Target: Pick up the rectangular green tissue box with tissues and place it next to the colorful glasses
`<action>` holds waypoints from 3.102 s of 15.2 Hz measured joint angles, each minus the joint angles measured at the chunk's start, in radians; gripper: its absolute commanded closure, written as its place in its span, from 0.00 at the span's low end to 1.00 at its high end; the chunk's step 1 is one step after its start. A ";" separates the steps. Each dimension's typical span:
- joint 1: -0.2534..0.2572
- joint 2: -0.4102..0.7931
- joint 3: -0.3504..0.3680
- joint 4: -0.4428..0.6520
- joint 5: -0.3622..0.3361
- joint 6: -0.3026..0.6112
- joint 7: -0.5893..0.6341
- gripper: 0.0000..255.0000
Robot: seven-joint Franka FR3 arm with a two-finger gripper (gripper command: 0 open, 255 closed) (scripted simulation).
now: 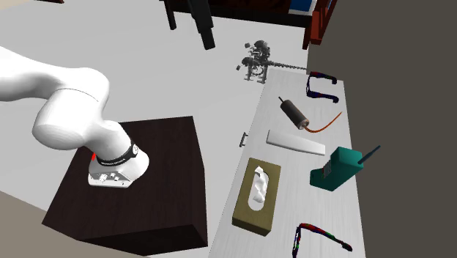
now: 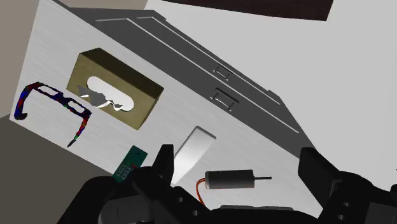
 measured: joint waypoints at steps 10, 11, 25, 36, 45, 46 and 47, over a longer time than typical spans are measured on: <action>-0.117 0.085 -0.079 -0.144 0.050 0.283 0.167 0.00; -0.131 0.092 -0.090 -0.160 0.057 0.312 0.186 0.00; -0.251 0.353 -0.244 -0.352 0.261 0.847 0.384 0.00; -0.194 0.499 -0.287 -0.369 0.392 1.018 0.331 0.00; -0.192 0.500 -0.287 -0.364 0.395 1.021 0.330 1.00; -0.193 0.500 -0.287 -0.364 0.394 1.020 0.330 1.00; -0.193 0.500 -0.288 -0.364 0.394 1.020 0.330 1.00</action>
